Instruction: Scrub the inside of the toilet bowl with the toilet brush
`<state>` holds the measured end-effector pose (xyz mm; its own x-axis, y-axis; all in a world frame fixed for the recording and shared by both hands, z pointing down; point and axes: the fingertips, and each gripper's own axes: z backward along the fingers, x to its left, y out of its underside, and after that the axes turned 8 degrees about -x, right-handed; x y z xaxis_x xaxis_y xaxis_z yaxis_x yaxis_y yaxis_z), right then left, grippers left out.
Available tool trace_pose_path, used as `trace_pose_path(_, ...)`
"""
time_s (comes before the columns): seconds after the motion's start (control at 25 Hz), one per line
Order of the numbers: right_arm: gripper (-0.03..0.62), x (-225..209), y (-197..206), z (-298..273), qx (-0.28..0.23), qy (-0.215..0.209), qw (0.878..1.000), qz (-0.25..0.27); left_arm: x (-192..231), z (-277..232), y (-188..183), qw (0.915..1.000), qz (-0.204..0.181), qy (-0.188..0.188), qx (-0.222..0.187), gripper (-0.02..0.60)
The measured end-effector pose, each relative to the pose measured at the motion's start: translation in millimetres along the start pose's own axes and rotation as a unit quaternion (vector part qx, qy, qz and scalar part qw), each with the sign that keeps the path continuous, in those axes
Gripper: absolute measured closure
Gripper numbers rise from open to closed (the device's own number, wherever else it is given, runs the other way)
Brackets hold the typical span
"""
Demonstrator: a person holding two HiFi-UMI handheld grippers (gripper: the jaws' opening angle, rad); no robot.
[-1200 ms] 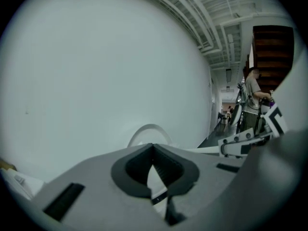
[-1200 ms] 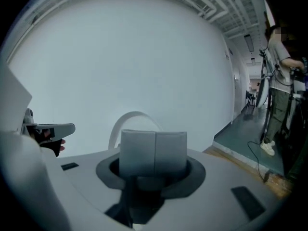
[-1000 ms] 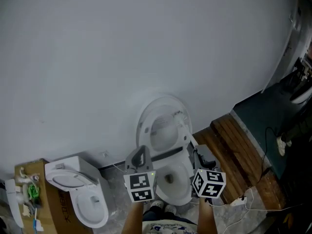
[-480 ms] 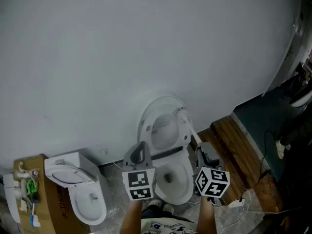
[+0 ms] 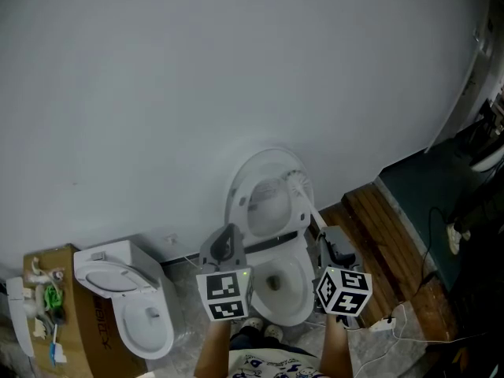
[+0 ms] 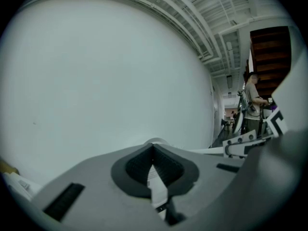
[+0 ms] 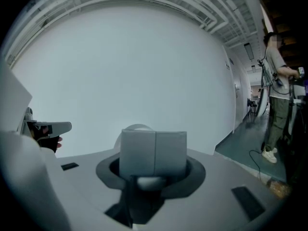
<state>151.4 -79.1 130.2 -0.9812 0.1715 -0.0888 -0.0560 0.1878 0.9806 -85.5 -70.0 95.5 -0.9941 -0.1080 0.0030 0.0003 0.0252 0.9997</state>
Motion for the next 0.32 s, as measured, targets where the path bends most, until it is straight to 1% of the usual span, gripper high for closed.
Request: trace_pose_path(0.32, 0.427, 2.5, 1.5, -1.6, 0.0, -0.002, 1.0, 0.001, 2.0, 0.8, 0.8, 1.0, -0.003, 0.002, 0.002, 0.58)
